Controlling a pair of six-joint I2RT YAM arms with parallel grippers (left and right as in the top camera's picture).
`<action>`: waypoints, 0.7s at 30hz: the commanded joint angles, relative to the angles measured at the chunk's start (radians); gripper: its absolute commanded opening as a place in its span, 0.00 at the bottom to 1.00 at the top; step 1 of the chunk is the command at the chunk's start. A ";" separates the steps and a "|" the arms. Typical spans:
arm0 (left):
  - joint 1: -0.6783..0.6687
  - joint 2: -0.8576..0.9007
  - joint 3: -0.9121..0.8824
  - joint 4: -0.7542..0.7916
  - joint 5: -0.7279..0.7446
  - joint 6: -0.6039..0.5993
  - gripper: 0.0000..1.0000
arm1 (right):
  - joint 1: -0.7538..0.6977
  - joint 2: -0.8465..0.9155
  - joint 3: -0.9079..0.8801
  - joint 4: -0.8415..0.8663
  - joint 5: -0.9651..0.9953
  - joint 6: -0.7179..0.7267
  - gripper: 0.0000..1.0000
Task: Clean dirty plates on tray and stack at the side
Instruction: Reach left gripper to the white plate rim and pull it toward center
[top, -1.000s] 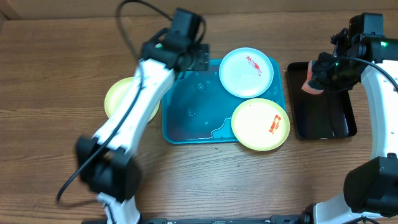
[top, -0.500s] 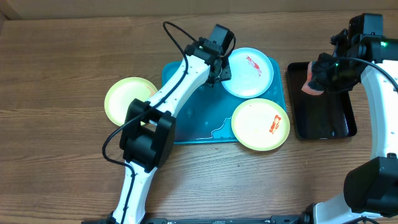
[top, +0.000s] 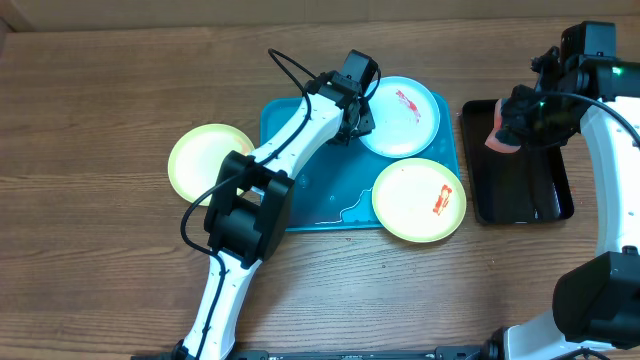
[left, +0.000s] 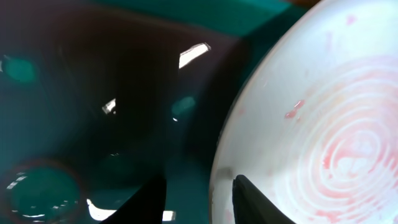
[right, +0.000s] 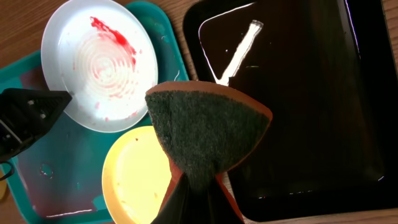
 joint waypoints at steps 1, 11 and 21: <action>-0.014 0.026 0.029 0.002 0.024 -0.010 0.33 | -0.002 -0.019 0.014 -0.002 0.000 -0.019 0.04; -0.014 0.026 0.029 0.010 -0.030 -0.009 0.04 | -0.003 -0.019 0.014 -0.004 0.000 -0.019 0.04; 0.046 -0.004 0.056 -0.037 -0.069 0.045 0.04 | -0.002 -0.019 0.014 -0.001 -0.001 -0.019 0.04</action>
